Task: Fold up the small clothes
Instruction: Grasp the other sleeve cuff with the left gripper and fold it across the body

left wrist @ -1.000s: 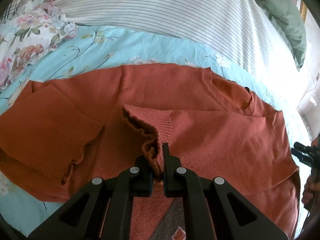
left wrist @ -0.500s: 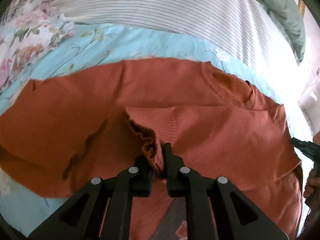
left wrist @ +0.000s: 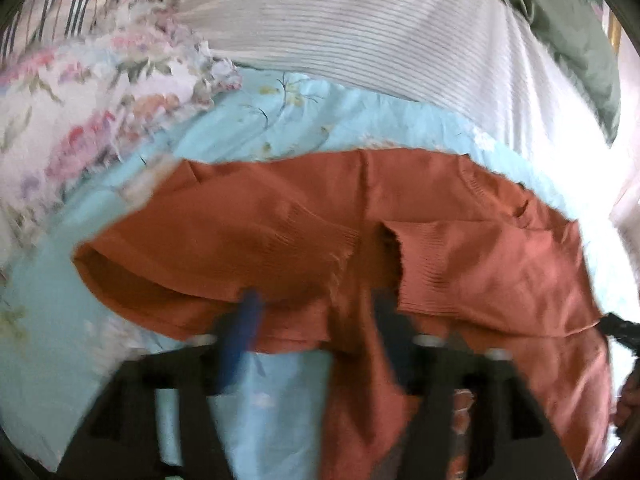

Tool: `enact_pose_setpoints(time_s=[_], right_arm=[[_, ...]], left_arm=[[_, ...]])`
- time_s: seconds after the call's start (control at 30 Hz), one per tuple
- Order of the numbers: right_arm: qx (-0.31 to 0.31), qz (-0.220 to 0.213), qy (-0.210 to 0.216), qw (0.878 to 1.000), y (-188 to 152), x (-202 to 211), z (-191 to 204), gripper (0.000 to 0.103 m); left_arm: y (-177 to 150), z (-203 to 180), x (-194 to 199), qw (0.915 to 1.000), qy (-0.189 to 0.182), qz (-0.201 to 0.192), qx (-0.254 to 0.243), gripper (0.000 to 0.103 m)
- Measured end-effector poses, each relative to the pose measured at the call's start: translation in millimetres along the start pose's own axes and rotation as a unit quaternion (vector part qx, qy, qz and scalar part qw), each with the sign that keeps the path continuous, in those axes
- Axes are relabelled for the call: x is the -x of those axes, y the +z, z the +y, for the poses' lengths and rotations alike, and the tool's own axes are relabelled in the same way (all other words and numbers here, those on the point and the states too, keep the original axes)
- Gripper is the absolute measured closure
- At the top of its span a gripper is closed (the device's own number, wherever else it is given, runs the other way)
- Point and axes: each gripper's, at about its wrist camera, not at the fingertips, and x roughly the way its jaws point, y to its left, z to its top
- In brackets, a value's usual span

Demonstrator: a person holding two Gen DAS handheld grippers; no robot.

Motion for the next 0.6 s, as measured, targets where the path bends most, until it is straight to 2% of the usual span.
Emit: enact_pose_setpoints(time_s=[0.03, 0.3, 0.37, 0.43, 0.47, 0.5, 0.6], right_arm=[[0.001, 0.006, 0.006, 1.0, -6, -1, 4, 0.041], [-0.009, 0.037, 0.015, 0.999, -29, -16, 14, 0.041], [-0.012, 0.037, 0.018, 0.999, -29, -16, 15, 0.041], [-0.012, 0.033, 0.022, 0.999, -30, -14, 18, 0.041], [-0.011, 0.03, 0.025, 0.999, -30, -12, 19, 0.041], [-0.01, 0.027, 0.028, 0.999, -31, -10, 20, 0.041], [-0.008, 0.023, 0.034, 0.999, -32, -6, 21, 0.041]], left_arm=[[2, -3, -2, 0.9999, 0.006, 0.001, -0.015, 0.022], [0, -17, -44, 0.9934, 0.079, 0.038, -0.074, 0.023], [0, -12, -56, 0.9943, 0.068, 0.053, -0.063, 0.039], [4, -3, -59, 0.996, 0.057, 0.055, -0.041, 0.077], [6, 1, -57, 0.9969, 0.05, 0.054, -0.03, 0.088], [8, 5, -55, 0.9974, 0.047, 0.052, -0.017, 0.094], [14, 16, -39, 0.9989, 0.022, 0.032, 0.028, 0.096]])
